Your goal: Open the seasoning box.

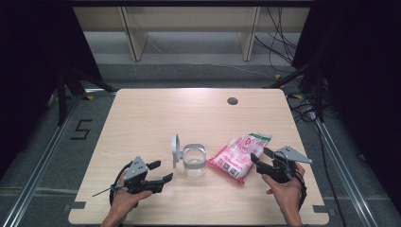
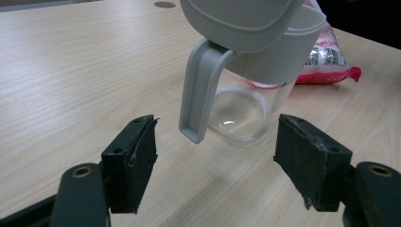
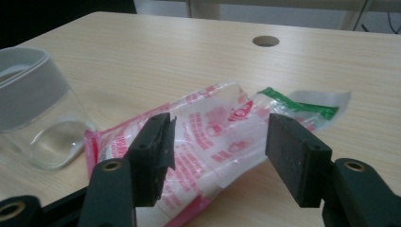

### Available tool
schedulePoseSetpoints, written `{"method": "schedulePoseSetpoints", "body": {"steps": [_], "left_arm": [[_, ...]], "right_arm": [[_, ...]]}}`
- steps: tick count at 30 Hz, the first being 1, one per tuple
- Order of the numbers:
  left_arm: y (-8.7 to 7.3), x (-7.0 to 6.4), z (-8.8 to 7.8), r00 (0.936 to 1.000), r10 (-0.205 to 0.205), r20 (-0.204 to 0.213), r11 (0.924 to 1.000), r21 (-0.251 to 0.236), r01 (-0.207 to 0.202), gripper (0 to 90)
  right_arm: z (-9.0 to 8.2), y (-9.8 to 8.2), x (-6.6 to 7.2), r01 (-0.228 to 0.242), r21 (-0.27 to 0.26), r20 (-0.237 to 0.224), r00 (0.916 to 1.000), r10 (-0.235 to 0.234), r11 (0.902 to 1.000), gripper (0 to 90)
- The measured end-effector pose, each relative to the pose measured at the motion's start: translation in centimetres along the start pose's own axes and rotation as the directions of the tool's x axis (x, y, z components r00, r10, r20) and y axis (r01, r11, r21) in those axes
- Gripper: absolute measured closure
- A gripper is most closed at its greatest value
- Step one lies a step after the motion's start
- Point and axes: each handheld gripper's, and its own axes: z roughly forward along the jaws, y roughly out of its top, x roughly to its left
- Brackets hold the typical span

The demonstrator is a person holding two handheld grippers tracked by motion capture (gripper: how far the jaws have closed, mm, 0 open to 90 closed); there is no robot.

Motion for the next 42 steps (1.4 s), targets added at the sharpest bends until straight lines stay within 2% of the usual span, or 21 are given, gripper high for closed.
{"method": "schedulePoseSetpoints", "body": {"steps": [3,4,6,7,10,11,12,16,18,19,23,24,25,26,32,33,36,37,38,40,42], "left_arm": [[0.0,0.0,0.1,0.9999,-0.002,0.010,1.0000,-0.002,0.002,29.2],[0.0,0.0,0.1,1.0000,-0.001,0.009,1.0000,0.001,0.001,29.1],[0.0,0.1,0.1,0.9999,0.000,0.012,1.0000,0.004,0.000,29.1],[-0.1,0.1,0.2,1.0000,-0.001,0.007,1.0000,0.005,0.001,29.1],[-0.1,0.2,0.1,1.0000,-0.003,0.001,0.9999,0.012,0.003,29.0],[-0.1,0.2,0.2,1.0000,-0.008,0.002,0.9999,0.011,0.008,29.0],[0.0,0.3,0.2,0.9998,0.016,0.009,0.9998,0.010,-0.016,29.0],[0.0,0.3,0.2,0.9998,0.014,0.013,0.9999,0.006,-0.014,29.0],[-0.1,0.2,0.3,0.9999,-0.008,0.011,0.9999,0.008,0.008,29.0],[-0.1,0.2,0.2,1.0000,-0.006,0.007,0.9999,0.010,0.006,29.0],[-0.1,0.4,0.2,0.9999,-0.015,0.002,0.9999,0.009,0.015,29.0],[-0.1,0.4,0.2,0.9999,-0.015,0.002,0.9999,0.009,0.015,29.0],[-0.1,0.4,0.2,0.9999,-0.010,0.007,0.9999,0.005,0.010,29.0],[0.0,0.4,0.3,0.9999,0.008,0.011,1.0000,-0.002,-0.008,29.0],[-0.1,0.2,0.3,1.0000,-0.004,0.007,0.9999,0.010,0.004,29.0],[-0.1,0.2,0.3,1.0000,-0.004,0.007,0.9999,0.010,0.004,29.0],[0.0,0.2,0.3,0.9999,-0.006,0.011,0.9999,0.008,0.006,29.0],[-0.1,0.2,0.3,0.9999,-0.008,0.007,1.0000,0.005,0.008,29.0],[-0.1,0.2,0.4,0.9999,-0.007,0.009,0.9999,0.010,0.007,29.0],[-0.1,0.2,0.4,0.9999,-0.008,0.009,0.9999,0.011,0.008,29.0],[-0.1,0.2,0.4,0.9999,-0.010,0.008,0.9999,0.012,0.010,29.0]], "right_arm": [[-0.1,-0.1,-0.6,0.038,0.016,0.014,0.9992,-0.038,0.9992,41.8],[-0.3,-0.3,-0.7,0.004,0.026,-0.002,1.0000,-0.004,0.9996,41.6],[-0.3,-0.6,-0.6,-0.029,0.033,0.017,0.9995,0.028,0.9991,41.1],[-0.3,-0.5,-0.8,0.001,0.046,0.029,0.9996,-0.002,0.9989,41.0],[-0.2,-0.6,-1.1,0.000,0.042,0.023,0.9997,-0.001,0.9991,40.4],[-0.3,-0.7,-0.8,-0.043,0.063,0.022,0.9989,0.042,0.9971,40.1],[0.0,-0.8,-1.4,0.003,0.046,0.025,0.9997,-0.004,0.9990,39.7],[0.3,-1.1,-1.8,-0.005,0.060,0.031,0.9995,0.003,0.9982,38.2],[0.5,-1.3,-1.7,-0.051,0.065,0.034,0.9983,0.049,0.9966,37.2],[0.6,-1.3,-1.9,-0.026,0.062,0.031,0.9992,0.024,0.9978,36.6],[1.0,-1.3,-2.0,-0.040,0.065,0.009,0.9992,0.039,0.9971,35.1],[1.2,-1.4,-1.7,-0.082,0.055,0.011,0.9966,0.082,0.9951,34.6],[1.2,-1.4,-1.7,-0.082,0.055,0.011,0.9966,0.082,0.9951,34.6],[1.3,-1.3,-2.0,-0.043,0.066,0.020,0.9989,0.042,0.9969,34.4],[1.9,-1.4,-2.3,-0.066,0.086,0.025,0.9976,0.064,0.9941,32.2],[2.0,-1.4,-2.0,-0.096,0.091,0.035,0.9950,0.093,0.9912,32.0],[2.2,-1.4,-2.3,-0.068,0.088,0.018,0.9976,0.067,0.9938,31.5],[2.3,-1.4,-1.9,-0.107,0.094,0.034,0.9940,0.104,0.9898,31.2],[2.4,-1.4,-2.3,-0.070,0.100,0.015,0.9975,0.069,0.9925,30.3],[2.6,-1.5,-2.1,-0.097,0.109,0.024,0.9952,0.095,0.9893,29.9],[2.8,-1.5,-2.4,-0.078,0.091,0.012,0.9970,0.077,0.9928,29.5]]}}
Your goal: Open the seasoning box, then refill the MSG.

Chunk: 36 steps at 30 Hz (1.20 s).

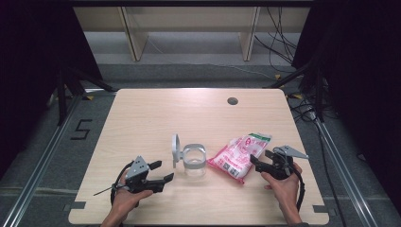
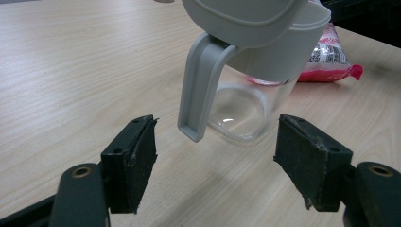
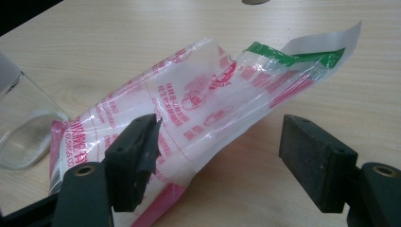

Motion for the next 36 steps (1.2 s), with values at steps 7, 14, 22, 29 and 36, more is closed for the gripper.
{"method": "schedulePoseSetpoints", "body": {"steps": [7,14,22,29,36], "left_arm": [[0.0,-0.1,0.0,1.0000,0.007,0.000,1.0000,0.003,-0.007,29.0],[0.0,-0.1,0.0,0.9997,0.025,0.009,0.9997,0.003,-0.025,29.0],[-0.1,-0.3,0.1,0.9998,0.013,0.012,0.9999,0.006,-0.013,28.9],[-0.2,-0.5,0.2,0.9998,0.019,0.011,0.9997,0.014,-0.019,29.0],[-0.1,-0.4,0.1,0.9998,0.017,0.010,0.9998,0.009,-0.017,29.0]], "right_arm": [[0.4,0.1,0.0,-0.034,0.026,-0.003,0.9994,0.034,0.9991,28.9],[1.1,0.1,-0.4,-0.028,0.022,-0.012,0.9995,0.028,0.9994,25.7],[2.1,0.1,-0.2,-0.043,0.037,-0.015,0.9989,0.043,0.9984,21.5],[3.1,0.3,-0.2,-0.052,0.050,-0.017,0.9985,0.053,0.9974,23.1],[4.1,0.4,-0.1,-0.060,0.056,-0.025,0.9978,0.061,0.9966,27.9]]}}
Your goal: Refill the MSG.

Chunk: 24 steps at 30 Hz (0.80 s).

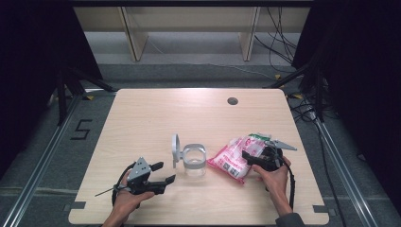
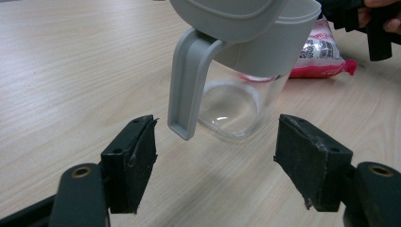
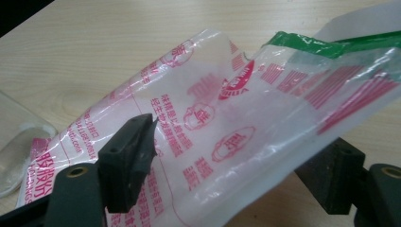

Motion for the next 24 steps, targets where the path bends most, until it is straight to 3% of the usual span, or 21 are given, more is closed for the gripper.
{"method": "schedulePoseSetpoints", "body": {"steps": [7,8,9,10,11,13,16,19,24], "left_arm": [[-0.01,-0.16,0.01,1.0000,-0.002,0.000,1.0000,0.000,0.002,29.0],[-0.01,-0.05,0.02,1.0000,0.006,0.000,1.0000,0.004,-0.006,29.0],[-0.01,-0.05,0.02,1.0000,0.006,0.000,1.0000,0.004,-0.006,29.0],[-0.02,-0.05,0.02,1.0000,0.004,-0.002,1.0000,0.005,-0.004,29.0],[-0.02,-0.05,0.02,1.0000,0.004,-0.002,1.0000,0.005,-0.004,29.0],[-0.02,-0.06,0.04,1.0000,0.007,0.000,1.0000,0.005,-0.007,29.0],[-0.03,-0.20,0.10,1.0000,-0.002,0.005,1.0000,-0.004,0.002,29.0],[-0.06,-0.13,0.09,1.0000,0.003,0.003,1.0000,0.005,-0.003,29.0],[-0.09,-0.10,0.14,0.9999,0.002,0.010,1.0000,0.002,-0.002,29.0]], "right_arm": [[0.43,0.11,-0.03,0.009,0.007,-0.002,1.0000,-0.009,0.9999,34.3],[0.50,0.02,0.25,-0.040,0.005,-0.008,0.9992,0.040,0.9992,35.5],[0.50,0.02,0.25,-0.040,0.005,-0.008,0.9992,0.040,0.9992,35.5],[0.55,0.12,-0.16,-0.004,0.017,-0.005,1.0000,0.004,0.9999,37.4],[0.69,0.06,-0.24,-0.010,0.000,-0.024,0.9997,0.010,1.0000,38.0],[0.68,0.12,-0.24,-0.008,0.022,-0.002,1.0000,0.008,0.9997,39.3],[0.75,0.13,-0.26,-0.018,0.024,-0.005,0.9998,0.018,0.9995,41.6],[0.88,0.13,-0.31,-0.036,0.027,-0.011,0.9993,0.037,0.9990,48.7],[0.97,0.17,-0.36,-0.020,0.027,-0.023,0.9995,0.021,0.9994,59.2]]}}
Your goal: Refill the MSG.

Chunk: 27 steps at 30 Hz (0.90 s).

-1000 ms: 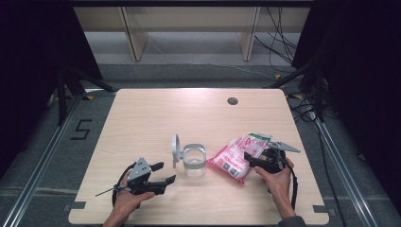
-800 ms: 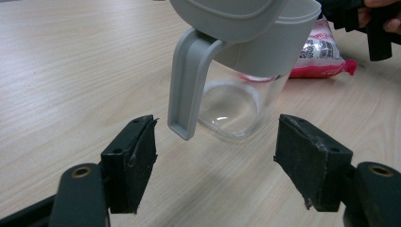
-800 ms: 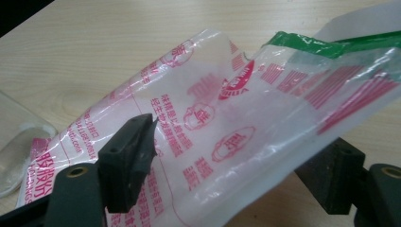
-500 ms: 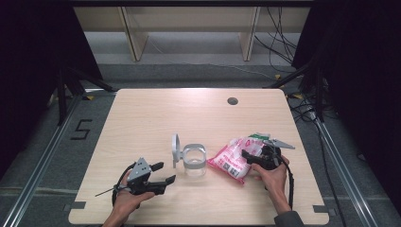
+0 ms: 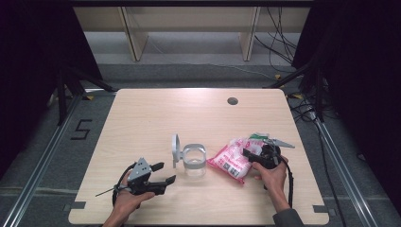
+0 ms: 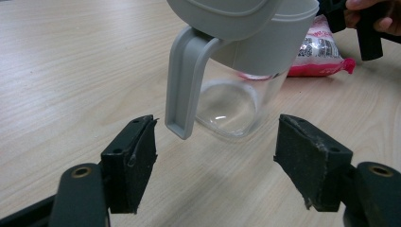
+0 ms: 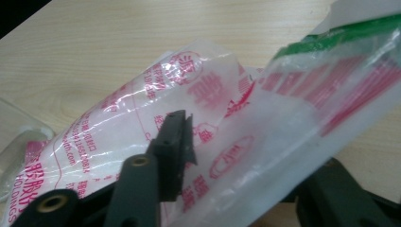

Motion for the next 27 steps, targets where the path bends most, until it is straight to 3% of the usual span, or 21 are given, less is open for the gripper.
{"method": "schedulePoseSetpoints", "body": {"steps": [6,7,9,15,16,18,19,20,21,22,23,24,25,26,27], "left_arm": [[-0.04,-0.06,0.10,1.0000,-0.001,0.005,1.0000,-0.002,0.001,29.0],[-0.05,-0.06,0.10,1.0000,0.000,0.006,1.0000,-0.001,0.000,29.0],[-0.05,-0.09,0.11,1.0000,0.000,0.007,1.0000,-0.004,0.000,29.0],[-0.04,-0.16,0.05,1.0000,0.001,0.006,1.0000,-0.002,-0.001,29.0],[0.03,0.05,0.06,0.9991,0.040,0.013,0.9992,-0.001,-0.040,29.0],[0.03,-0.04,0.11,0.9993,0.035,0.016,0.9994,-0.007,-0.035,29.0],[-0.04,-0.24,0.09,0.9999,0.007,0.013,1.0000,0.000,-0.007,29.0],[-0.04,-0.27,0.13,0.9999,0.009,0.014,1.0000,0.000,-0.009,29.1],[-0.05,-0.35,0.15,0.9999,0.003,0.016,1.0000,0.000,-0.003,29.1],[-0.05,-0.38,0.14,0.9999,0.004,0.016,1.0000,0.000,-0.004,29.1],[-0.05,-0.38,0.14,0.9999,0.004,0.016,1.0000,0.000,-0.004,29.2],[-0.04,-0.41,0.16,0.9998,0.004,0.020,1.0000,-0.004,-0.004,29.2],[-0.02,-0.43,0.16,0.9998,0.003,0.021,1.0000,-0.005,-0.003,29.2],[-0.01,-0.44,0.15,0.9998,0.003,0.021,1.0000,-0.005,-0.003,29.2],[-0.01,-0.44,0.15,0.9998,0.003,0.021,1.0000,-0.005,-0.003,29.2]], "right_arm": [[0.32,0.11,0.07,0.005,0.005,0.004,1.0000,-0.005,1.0000,67.7],[0.46,0.08,-0.02,0.000,-0.011,-0.016,0.9999,0.000,0.9999,69.8],[0.50,0.22,-0.11,0.007,0.007,-0.015,0.9999,-0.007,1.0000,77.2],[0.64,0.25,-0.23,0.025,-0.012,-0.030,0.9993,-0.025,0.9996,85.5],[0.56,0.29,-0.19,0.022,-0.012,-0.041,0.9989,-0.023,0.9997,88.7],[0.60,0.29,-0.13,0.022,-0.028,-0.040,0.9989,-0.023,0.9994,89.7],[0.47,0.35,-0.21,0.046,-0.019,-0.031,0.9985,-0.046,0.9988,90.0],[0.31,0.41,0.21,0.010,-0.017,-0.047,0.9988,-0.011,0.9998,90.0],[0.32,0.44,0.17,0.021,-0.025,-0.047,0.9986,-0.023,0.9995,90.0],[0.24,0.58,-0.10,0.064,-0.044,-0.049,0.9966,-0.066,0.9970,90.0],[0.24,0.58,-0.10,0.064,-0.044,-0.049,0.9966,-0.066,0.9970,90.0],[0.22,0.64,0.00,0.057,-0.056,-0.058,0.9965,-0.061,0.9968,90.0],[-0.16,0.87,0.50,0.021,-0.056,-0.081,0.9964,-0.025,0.9982,90.0],[-0.14,1.02,0.24,0.069,-0.076,-0.079,0.9941,-0.075,0.9948,90.0],[-0.14,1.02,0.24,0.069,-0.076,-0.079,0.9941,-0.075,0.9948,90.0]]}}
